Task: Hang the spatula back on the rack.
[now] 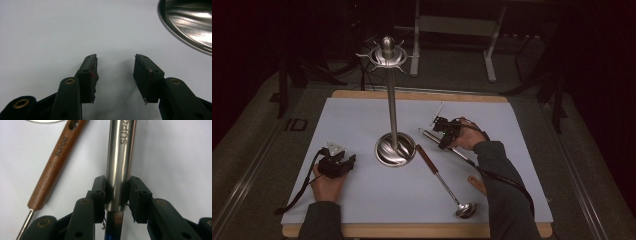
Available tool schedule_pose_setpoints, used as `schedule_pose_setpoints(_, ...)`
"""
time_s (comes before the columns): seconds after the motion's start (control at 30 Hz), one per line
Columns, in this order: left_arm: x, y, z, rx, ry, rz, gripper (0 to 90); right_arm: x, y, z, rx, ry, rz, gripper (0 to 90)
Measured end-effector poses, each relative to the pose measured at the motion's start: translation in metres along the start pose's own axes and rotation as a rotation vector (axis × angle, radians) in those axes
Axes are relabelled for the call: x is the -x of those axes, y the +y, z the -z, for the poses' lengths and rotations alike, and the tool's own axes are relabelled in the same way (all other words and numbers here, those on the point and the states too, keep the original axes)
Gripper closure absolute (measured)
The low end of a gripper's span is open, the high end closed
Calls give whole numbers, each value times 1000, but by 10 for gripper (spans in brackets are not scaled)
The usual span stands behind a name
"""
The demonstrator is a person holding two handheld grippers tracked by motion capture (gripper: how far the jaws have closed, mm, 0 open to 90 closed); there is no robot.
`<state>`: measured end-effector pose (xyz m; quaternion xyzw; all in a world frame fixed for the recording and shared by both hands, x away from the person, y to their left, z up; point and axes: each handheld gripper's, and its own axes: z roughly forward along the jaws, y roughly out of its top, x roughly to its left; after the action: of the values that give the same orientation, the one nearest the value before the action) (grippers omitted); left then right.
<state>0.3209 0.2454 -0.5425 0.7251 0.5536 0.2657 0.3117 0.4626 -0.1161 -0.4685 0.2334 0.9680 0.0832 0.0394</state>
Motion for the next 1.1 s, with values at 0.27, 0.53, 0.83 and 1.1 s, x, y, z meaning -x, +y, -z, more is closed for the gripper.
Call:
schedule_pose_setpoints(0.27, 0, 0, 0, 0, 1, 0, 537, -1, -3, 20, 56, -17, 9, 687)
schedule_pose_setpoints(0.53, 0, 0, 0, 1, 5, -3, 537, -1, -8, 40, 122, -36, 13, 689)
schedule_pose_setpoints(0.83, 1, 0, 0, 7, -1, -8, 546, -3, -13, 55, 168, -55, 26, 691)
schedule_pose_setpoints(1.1, 2, -1, 2, 18, -14, -30, 548, -3, -16, 64, 225, -73, 38, 692)
